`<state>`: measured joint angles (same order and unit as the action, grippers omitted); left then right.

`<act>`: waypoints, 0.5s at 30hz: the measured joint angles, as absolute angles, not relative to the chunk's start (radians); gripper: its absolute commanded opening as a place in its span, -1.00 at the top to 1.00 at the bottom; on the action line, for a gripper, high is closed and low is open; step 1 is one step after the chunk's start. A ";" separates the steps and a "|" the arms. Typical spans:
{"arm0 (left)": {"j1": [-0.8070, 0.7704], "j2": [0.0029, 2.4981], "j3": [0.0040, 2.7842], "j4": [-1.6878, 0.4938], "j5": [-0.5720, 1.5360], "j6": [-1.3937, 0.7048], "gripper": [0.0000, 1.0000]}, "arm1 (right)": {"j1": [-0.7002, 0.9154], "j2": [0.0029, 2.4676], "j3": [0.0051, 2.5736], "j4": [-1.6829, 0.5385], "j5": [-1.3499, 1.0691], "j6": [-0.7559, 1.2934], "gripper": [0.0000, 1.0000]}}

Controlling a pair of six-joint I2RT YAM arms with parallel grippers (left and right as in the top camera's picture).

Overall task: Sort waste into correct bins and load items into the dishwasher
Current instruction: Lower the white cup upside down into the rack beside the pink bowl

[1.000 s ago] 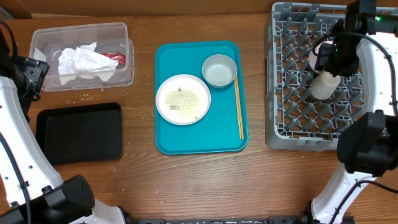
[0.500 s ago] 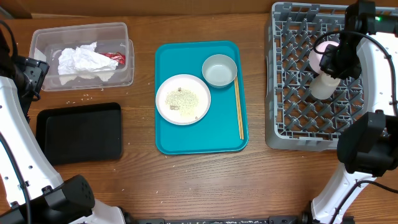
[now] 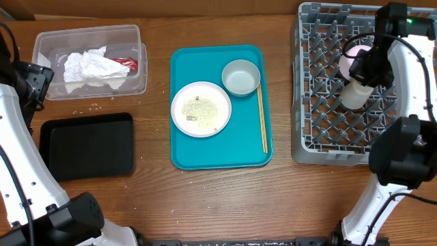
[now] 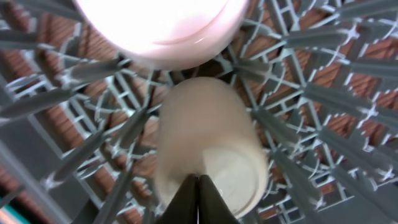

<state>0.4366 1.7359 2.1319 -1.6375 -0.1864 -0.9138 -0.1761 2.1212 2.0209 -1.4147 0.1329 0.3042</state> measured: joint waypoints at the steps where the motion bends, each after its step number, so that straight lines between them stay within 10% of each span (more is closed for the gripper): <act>1: 0.437 1.736 2.132 -1.637 -0.187 -0.914 -0.99 | -0.176 2.125 2.021 -1.414 0.141 0.312 0.92; 15: 0.437 1.736 2.132 -1.637 -0.187 -0.914 -1.00 | -0.176 2.131 2.021 -1.418 0.162 0.363 0.92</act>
